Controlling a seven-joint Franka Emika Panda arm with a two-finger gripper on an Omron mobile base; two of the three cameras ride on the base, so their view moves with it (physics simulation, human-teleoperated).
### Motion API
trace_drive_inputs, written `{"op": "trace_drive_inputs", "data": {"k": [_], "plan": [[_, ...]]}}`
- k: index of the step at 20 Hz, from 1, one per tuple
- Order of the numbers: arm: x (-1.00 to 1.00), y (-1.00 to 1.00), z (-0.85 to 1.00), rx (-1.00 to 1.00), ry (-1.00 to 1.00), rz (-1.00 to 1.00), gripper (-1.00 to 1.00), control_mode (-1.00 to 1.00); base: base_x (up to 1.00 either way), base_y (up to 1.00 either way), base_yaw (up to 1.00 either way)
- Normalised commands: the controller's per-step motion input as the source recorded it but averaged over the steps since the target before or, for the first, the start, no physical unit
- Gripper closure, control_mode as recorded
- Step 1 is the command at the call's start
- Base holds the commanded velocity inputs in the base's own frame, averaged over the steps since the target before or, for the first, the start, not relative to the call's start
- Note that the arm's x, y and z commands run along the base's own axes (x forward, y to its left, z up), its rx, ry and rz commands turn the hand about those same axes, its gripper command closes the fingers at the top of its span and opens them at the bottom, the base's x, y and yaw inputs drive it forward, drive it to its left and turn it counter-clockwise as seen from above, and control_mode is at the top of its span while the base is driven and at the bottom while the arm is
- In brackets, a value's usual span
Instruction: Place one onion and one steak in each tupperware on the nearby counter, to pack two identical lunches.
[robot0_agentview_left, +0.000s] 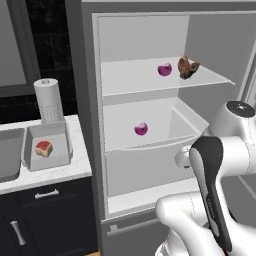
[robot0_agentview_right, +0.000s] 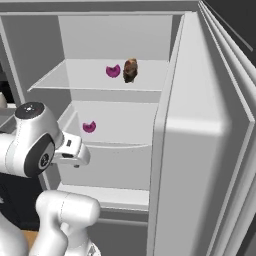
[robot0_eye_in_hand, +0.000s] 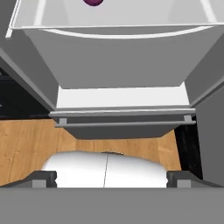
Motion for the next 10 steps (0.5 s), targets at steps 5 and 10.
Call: {"op": "trace_drive_inputs", "data": {"k": [5, 10], "plan": [[0.03, 0.02, -0.01, 0.01, -0.03, 0.01, -1.0, -1.0, 0.0, 0.0, 0.0], [0.89, 0.24, 0.0, 0.03, -0.02, 0.15, -1.0, -1.0, 0.0, 0.0, 0.0]]}}
